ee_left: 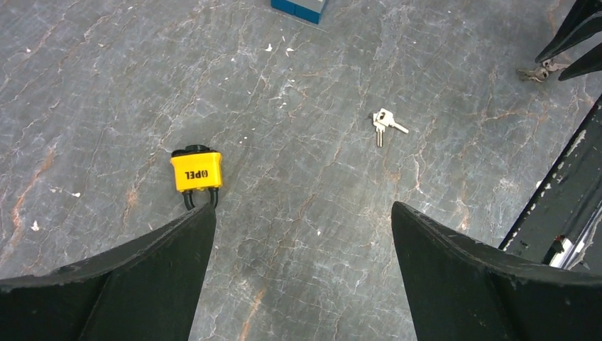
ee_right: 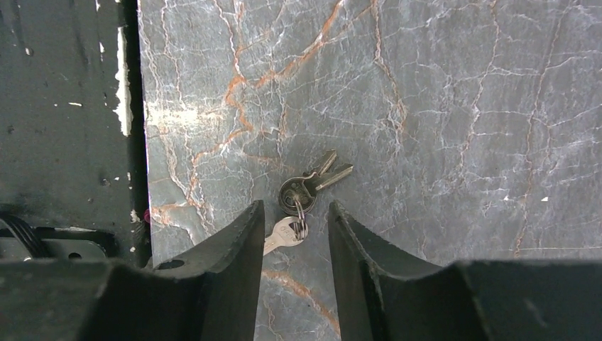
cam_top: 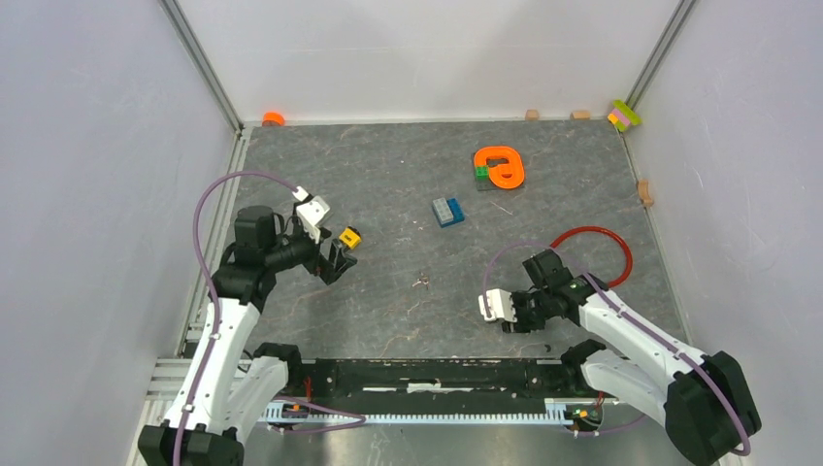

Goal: Unlock with the key

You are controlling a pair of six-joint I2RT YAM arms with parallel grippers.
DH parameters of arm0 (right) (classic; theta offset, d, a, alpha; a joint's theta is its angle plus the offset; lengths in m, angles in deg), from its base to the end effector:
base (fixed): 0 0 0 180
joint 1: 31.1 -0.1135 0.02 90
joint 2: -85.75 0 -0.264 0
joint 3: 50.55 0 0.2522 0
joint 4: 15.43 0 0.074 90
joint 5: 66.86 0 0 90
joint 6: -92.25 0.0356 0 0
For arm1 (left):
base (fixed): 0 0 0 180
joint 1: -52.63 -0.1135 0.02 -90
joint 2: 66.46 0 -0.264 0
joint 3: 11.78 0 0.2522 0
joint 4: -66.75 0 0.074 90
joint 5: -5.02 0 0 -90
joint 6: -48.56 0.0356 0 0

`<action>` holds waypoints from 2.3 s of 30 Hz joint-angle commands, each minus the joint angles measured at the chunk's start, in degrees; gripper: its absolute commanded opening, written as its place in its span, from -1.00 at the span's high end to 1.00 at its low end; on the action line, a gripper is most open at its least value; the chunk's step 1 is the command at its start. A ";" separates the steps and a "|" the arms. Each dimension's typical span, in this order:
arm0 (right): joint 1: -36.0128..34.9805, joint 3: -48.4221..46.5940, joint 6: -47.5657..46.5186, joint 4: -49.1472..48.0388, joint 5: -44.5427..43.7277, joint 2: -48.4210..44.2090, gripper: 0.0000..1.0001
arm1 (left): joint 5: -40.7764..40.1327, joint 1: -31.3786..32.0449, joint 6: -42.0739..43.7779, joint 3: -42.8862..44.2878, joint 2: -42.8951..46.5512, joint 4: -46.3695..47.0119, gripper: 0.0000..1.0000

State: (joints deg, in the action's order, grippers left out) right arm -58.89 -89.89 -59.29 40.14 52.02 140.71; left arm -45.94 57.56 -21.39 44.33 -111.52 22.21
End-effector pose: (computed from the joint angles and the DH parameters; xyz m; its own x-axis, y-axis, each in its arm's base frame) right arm 0.1205 0.0829 0.1622 0.0810 -0.8275 -0.5556 -0.9964 -0.0534 -0.0656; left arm 0.1633 -0.0366 0.2926 -0.3141 0.2944 -0.9026 0.7428 0.6683 -0.0406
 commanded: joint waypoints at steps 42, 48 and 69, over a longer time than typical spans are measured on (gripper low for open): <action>-1.83 -6.32 8.96 -13.91 0.26 7.49 0.83 | -32.81 8.76 11.27 10.42 -34.20 2.59 -1.00; -1.81 -6.45 9.29 -12.80 0.05 7.72 0.72 | -33.17 9.40 13.80 13.37 -42.01 4.10 -1.00; -1.77 -7.72 11.13 -9.28 -0.85 4.04 -0.14 | -28.92 11.58 12.88 18.81 -54.75 6.29 -0.15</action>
State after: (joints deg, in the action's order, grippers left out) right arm -60.36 -95.60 -49.48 30.24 50.93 146.24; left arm -76.80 68.64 -9.67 60.52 -164.98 26.73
